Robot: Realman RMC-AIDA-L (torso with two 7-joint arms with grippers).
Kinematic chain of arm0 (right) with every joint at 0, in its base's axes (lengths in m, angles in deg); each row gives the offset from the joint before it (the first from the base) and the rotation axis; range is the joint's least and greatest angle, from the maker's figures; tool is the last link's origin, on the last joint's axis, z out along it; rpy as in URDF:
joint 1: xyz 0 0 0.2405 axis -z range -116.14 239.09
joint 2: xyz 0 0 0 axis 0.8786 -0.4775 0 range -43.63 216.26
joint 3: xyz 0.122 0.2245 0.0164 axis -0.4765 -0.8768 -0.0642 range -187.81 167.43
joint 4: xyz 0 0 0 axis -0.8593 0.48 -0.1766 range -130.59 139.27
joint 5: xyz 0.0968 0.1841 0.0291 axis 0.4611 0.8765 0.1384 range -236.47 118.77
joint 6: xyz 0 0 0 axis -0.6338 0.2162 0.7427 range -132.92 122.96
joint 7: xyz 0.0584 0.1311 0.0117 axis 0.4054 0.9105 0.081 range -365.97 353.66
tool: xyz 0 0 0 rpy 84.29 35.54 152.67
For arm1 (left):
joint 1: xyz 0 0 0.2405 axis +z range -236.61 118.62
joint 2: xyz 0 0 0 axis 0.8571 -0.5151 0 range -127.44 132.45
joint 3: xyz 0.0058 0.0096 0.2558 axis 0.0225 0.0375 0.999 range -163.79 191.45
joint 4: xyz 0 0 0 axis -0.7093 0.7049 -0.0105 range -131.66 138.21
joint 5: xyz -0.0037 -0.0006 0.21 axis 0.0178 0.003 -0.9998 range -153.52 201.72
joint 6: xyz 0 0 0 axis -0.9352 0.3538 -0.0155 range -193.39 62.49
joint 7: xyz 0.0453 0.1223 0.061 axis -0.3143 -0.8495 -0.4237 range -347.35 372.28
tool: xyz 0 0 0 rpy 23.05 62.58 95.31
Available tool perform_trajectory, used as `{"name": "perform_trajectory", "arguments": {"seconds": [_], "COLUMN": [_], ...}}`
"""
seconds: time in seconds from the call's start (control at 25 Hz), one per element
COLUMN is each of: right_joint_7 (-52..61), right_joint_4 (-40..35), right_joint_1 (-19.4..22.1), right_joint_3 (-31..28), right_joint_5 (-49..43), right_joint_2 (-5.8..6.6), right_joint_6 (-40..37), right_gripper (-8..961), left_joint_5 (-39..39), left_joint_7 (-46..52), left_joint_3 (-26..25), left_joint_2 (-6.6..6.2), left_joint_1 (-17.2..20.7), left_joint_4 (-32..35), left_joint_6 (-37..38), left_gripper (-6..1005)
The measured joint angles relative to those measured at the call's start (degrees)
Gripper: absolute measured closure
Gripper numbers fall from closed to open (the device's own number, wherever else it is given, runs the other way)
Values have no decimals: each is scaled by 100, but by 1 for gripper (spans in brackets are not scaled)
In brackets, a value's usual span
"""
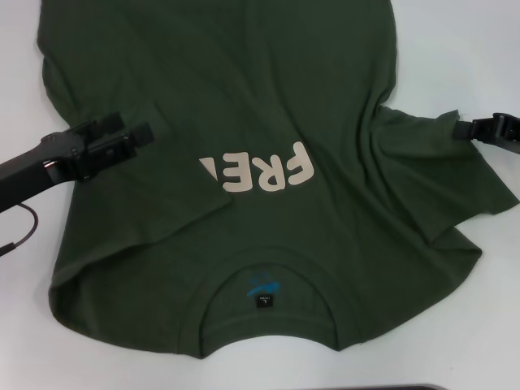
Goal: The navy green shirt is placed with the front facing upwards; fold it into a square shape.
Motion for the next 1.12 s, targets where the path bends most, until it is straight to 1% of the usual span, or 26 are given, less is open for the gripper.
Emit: {"name": "perform_trajectory", "arguments": {"seconds": [0.16,0.4,0.52,0.6,0.72,0.88,1.12], "right_joint_7": [-12,-185,-215,-217,-214,-187,-186], "right_joint_4": [-7,-34,-86,-99,-85,-84,-25], "right_joint_1": [0,17,-42,-125,-265,-406,-596], "right_joint_3": [-1,-17,6,46,194,401,578], "right_joint_5": [63,561,734,741,704,699,701], "right_joint_2": [8,49,47,14,-71,-191,-319], "right_joint_6": [-78,-598,-892,-969,-976,-896,-727], "right_gripper": [946,949,949,948,948,948,947], "left_joint_5": [0,0,0,0,0,0,0], "left_joint_7": [1,13,42,52,53,54,54], "left_joint_3": [1,4,4,4,4,4,4], "left_joint_2": [8,9,7,6,4,-1,-9], "left_joint_1": [0,-12,-34,-42,-50,-47,-33], "left_joint_4": [-1,-18,-18,-18,-17,-17,-17], "left_joint_6": [-41,-59,-65,-68,-74,-123,-151], "left_gripper": [105,105,104,104,104,104,104]}}
